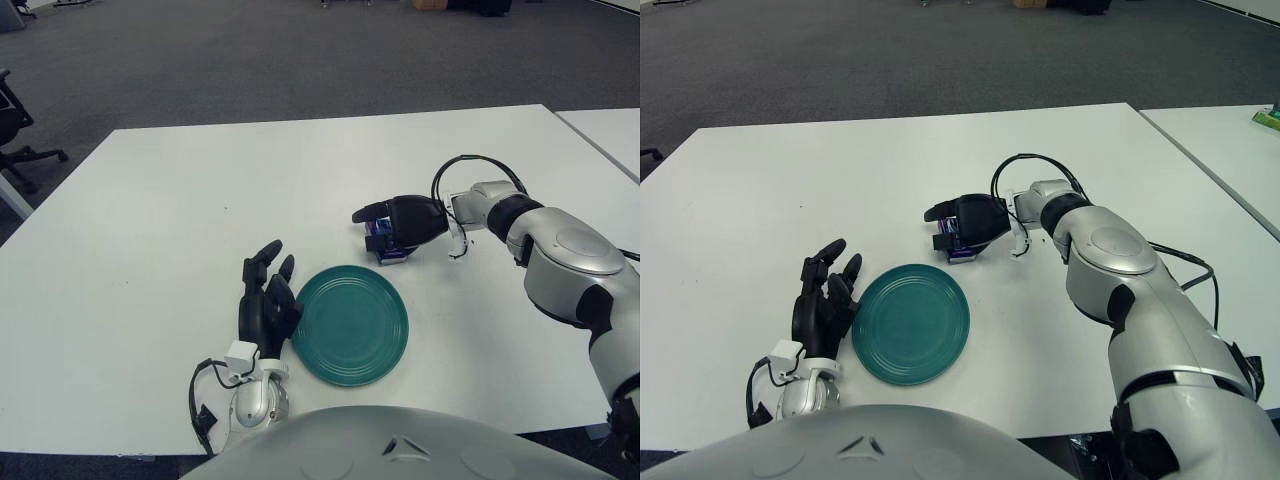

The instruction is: Put the gum into the plate.

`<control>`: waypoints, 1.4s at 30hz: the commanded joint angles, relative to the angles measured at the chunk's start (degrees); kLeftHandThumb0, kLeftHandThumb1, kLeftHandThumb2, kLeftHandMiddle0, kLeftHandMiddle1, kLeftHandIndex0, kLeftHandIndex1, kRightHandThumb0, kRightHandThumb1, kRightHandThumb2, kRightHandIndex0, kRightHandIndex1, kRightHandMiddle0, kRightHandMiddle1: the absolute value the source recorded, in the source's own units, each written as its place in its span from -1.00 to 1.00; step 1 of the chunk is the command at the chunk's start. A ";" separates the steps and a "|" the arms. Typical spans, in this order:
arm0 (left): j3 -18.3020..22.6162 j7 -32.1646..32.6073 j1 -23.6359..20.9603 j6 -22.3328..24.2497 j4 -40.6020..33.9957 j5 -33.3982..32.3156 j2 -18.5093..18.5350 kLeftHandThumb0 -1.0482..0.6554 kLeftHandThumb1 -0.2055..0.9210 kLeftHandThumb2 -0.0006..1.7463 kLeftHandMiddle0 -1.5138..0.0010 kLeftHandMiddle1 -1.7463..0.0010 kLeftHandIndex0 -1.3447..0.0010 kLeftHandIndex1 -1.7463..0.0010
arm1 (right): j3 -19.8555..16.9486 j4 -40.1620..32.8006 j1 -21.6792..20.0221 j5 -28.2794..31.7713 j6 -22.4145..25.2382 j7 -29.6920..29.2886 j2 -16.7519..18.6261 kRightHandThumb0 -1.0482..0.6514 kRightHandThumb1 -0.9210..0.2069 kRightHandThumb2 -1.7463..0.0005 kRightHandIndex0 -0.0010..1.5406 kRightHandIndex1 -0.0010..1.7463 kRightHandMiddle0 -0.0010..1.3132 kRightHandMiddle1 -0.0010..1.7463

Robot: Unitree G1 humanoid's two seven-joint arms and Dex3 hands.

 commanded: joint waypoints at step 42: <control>-0.23 0.28 -2.92 -0.27 0.55 -1.38 -3.28 -0.82 1.00 0.04 0.36 0.76 0.87 -0.12 | -19.07 -19.62 -6.13 11.03 -11.86 8.42 -12.69 -0.24 -0.44 0.10 -0.18 -0.72 -0.17 0.76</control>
